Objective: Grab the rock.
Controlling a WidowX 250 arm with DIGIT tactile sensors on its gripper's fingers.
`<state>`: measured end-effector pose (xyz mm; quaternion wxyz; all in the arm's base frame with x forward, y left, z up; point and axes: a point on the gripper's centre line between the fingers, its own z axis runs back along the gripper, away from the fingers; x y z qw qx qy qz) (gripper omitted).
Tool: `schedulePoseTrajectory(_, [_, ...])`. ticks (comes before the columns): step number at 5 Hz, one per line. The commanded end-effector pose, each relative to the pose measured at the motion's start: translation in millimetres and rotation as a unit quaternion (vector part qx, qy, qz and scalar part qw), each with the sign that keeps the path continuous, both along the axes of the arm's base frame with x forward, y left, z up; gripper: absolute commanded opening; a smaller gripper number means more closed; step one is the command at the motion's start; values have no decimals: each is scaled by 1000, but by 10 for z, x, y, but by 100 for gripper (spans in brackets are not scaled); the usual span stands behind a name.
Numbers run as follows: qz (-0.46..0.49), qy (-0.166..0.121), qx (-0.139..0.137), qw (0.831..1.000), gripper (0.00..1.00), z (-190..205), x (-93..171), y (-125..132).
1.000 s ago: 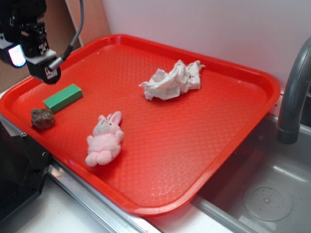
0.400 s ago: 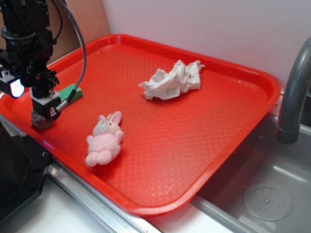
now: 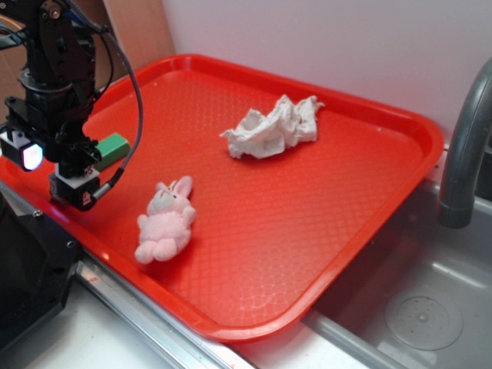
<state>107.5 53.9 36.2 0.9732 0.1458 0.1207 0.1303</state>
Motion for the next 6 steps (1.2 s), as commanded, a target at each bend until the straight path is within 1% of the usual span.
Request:
schedulePoseTrajectory(1, [-25,-16,-90,996,100,-131,7,135])
schedulePoseTrajectory(2, [-48,-13,-163,985,0,-230,2,174])
schedulePoseTrajectory(4, [-51,-9,-148,988,0,-187,0,100])
schedulePoseTrajectory(5, [-40,-20,-91,995,0,34,55,-73])
schedulePoseTrajectory(6, [-27,-38,-37,998,0,428,112,-395])
